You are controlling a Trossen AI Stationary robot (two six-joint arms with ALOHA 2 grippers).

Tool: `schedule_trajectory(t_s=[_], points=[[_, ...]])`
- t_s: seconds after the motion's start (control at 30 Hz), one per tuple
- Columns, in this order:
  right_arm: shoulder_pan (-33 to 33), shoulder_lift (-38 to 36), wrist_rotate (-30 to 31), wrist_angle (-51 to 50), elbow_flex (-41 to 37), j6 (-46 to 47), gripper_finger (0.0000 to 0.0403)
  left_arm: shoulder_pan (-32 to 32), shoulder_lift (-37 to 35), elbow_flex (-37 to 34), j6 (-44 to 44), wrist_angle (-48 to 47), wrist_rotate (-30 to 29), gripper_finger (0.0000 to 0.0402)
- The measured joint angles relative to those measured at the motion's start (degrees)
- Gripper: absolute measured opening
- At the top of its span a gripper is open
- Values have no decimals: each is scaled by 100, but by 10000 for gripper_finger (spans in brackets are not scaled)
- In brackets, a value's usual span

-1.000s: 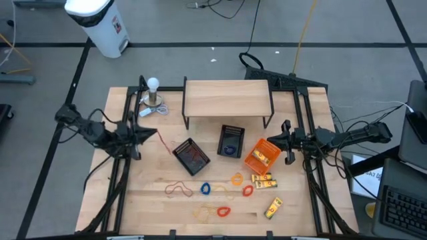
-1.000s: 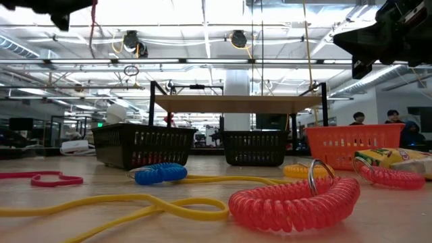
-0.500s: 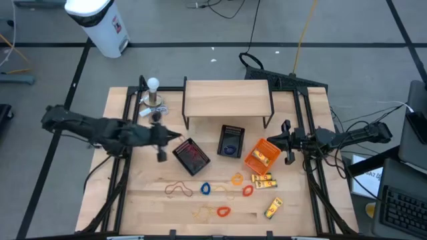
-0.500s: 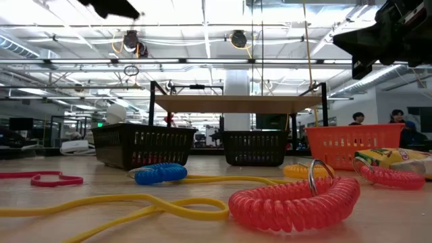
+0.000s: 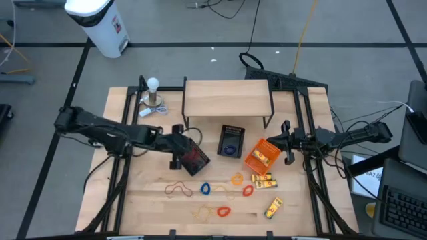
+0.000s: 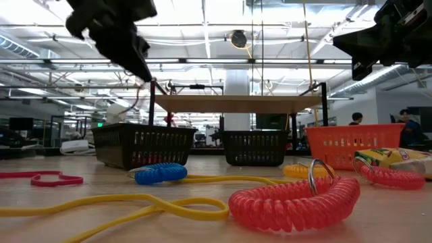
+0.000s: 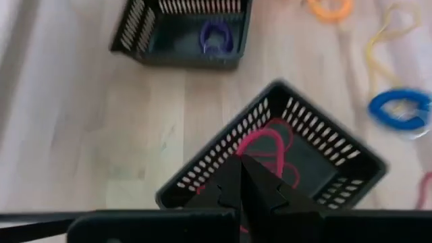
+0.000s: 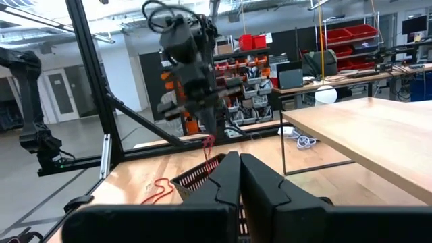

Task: Pick & Place Office Desk Supplies
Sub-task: Put the red rubber band into the left black bin

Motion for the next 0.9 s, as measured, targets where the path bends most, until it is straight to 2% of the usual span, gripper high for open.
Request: schedule_trajectory(t_s=[0.47, 0.9], points=[[0, 0, 0, -2, 2, 0, 4, 278, 1383, 0, 261, 48, 332, 0], [0, 7, 0, -25, 1, 0, 4, 412, 1810, 0, 408, 69, 312, 0]])
